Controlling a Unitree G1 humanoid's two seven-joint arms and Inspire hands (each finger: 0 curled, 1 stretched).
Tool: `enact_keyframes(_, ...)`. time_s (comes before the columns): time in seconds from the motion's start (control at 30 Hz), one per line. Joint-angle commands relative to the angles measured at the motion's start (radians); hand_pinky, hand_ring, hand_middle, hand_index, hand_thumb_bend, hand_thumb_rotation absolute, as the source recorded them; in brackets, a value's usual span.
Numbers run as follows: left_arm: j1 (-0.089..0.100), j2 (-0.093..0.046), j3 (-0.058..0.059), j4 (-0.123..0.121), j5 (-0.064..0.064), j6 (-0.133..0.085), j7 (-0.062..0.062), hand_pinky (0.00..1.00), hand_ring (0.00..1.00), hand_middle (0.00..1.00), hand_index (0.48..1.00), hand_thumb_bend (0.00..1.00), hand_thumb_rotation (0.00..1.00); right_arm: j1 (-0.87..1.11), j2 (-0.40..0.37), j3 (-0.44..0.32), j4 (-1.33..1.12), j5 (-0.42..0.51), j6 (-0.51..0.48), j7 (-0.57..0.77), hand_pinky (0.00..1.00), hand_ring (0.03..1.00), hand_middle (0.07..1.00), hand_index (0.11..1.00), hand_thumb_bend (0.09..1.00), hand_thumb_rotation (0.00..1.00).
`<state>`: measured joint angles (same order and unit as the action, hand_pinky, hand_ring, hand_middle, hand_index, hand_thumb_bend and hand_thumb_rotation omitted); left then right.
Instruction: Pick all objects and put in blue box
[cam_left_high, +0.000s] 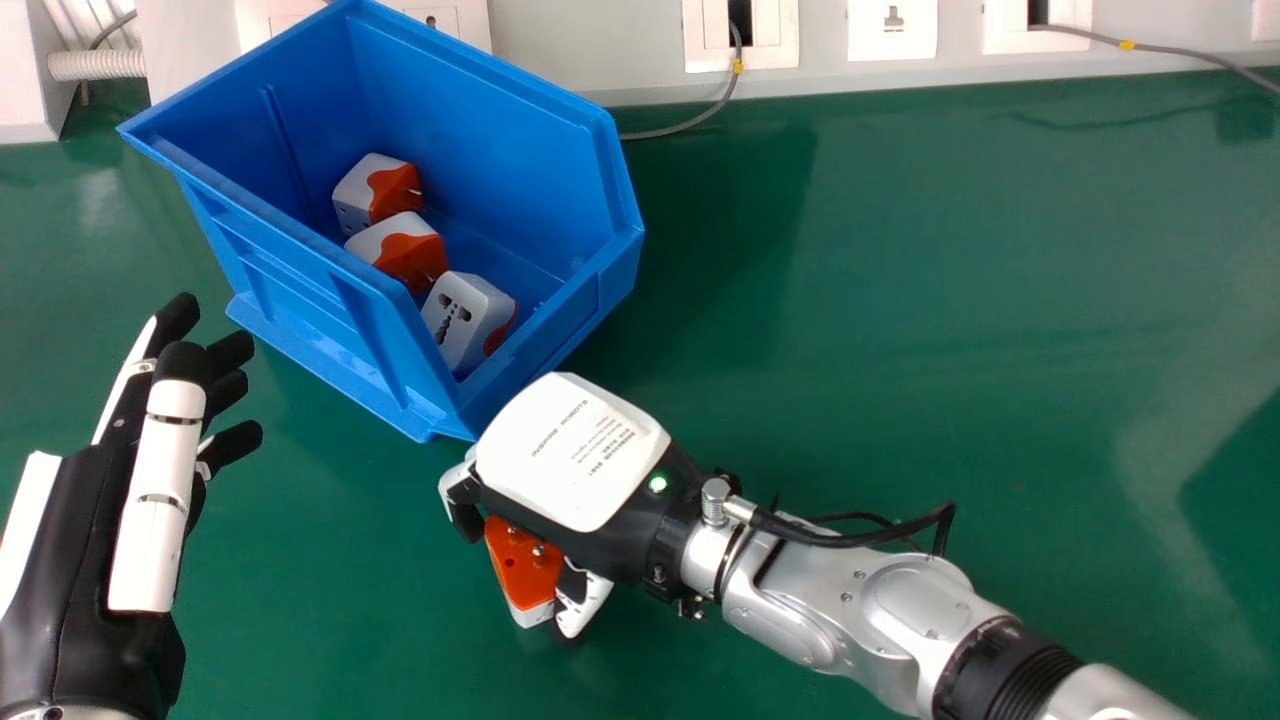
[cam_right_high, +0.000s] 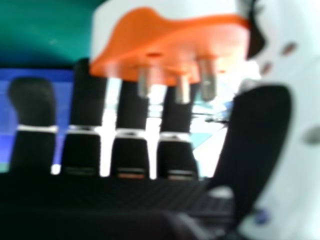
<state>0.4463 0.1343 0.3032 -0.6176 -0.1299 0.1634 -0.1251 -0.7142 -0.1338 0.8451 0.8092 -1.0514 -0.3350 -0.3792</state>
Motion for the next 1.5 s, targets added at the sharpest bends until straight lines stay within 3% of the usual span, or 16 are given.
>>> enact_keyframes(0.0, 0.000, 0.001, 0.008, -0.025, -0.008, -0.014, 0.005, 0.85, 0.91, 0.90, 0.950, 0.46, 1.00, 0.003, 0.007, -0.017, -0.016, 0.016, 0.017, -0.003, 0.21, 0.242, 0.376, 0.505, 0.518, 0.04)
enact_keyframes(0.33, 0.006, 0.004, 0.004, -0.033, 0.000, -0.008, 0.004, 0.85, 0.90, 0.90, 0.950, 0.45, 1.00, 0.055, -0.020, -0.059, -0.142, 0.061, 0.020, 0.082, 0.30, 0.349, 0.467, 0.510, 0.515, 0.01)
enact_keyframes(0.7, 0.005, 0.010, 0.005, -0.034, 0.007, 0.002, 0.006, 0.85, 0.90, 0.89, 0.946, 0.46, 1.00, 0.241, -0.124, -0.167, -0.525, 0.133, 0.043, 0.242, 0.34, 0.392, 0.495, 0.509, 0.516, 0.00)
enact_keyframes(0.87, 0.002, 0.009, 0.010, -0.030, 0.002, 0.000, 0.005, 0.85, 0.90, 0.89, 0.944, 0.47, 1.00, 0.384, -0.187, -0.251, -0.792, 0.197, 0.074, 0.350, 0.34, 0.401, 0.501, 0.510, 0.512, 0.00)
enact_keyframes(1.03, -0.006, 0.006, 0.016, -0.012, -0.008, -0.015, 0.001, 0.85, 0.90, 0.89, 0.944, 0.47, 1.00, 0.514, -0.230, -0.349, -1.049, 0.231, 0.116, 0.435, 0.34, 0.406, 0.505, 0.512, 0.509, 0.00)
enact_keyframes(1.3, -0.001, -0.005, 0.010, -0.014, -0.002, -0.027, 0.004, 0.85, 0.90, 0.89, 0.941, 0.47, 0.99, 0.595, -0.236, -0.495, -1.284, 0.259, 0.170, 0.511, 0.35, 0.417, 0.517, 0.504, 0.501, 0.00)
enact_keyframes(1.47, -0.002, -0.008, 0.005, -0.010, 0.004, -0.030, 0.007, 0.85, 0.89, 0.89, 0.940, 0.47, 0.99, 0.545, -0.210, -0.542, -1.306, 0.257, 0.178, 0.512, 0.34, 0.421, 0.525, 0.512, 0.498, 0.00)
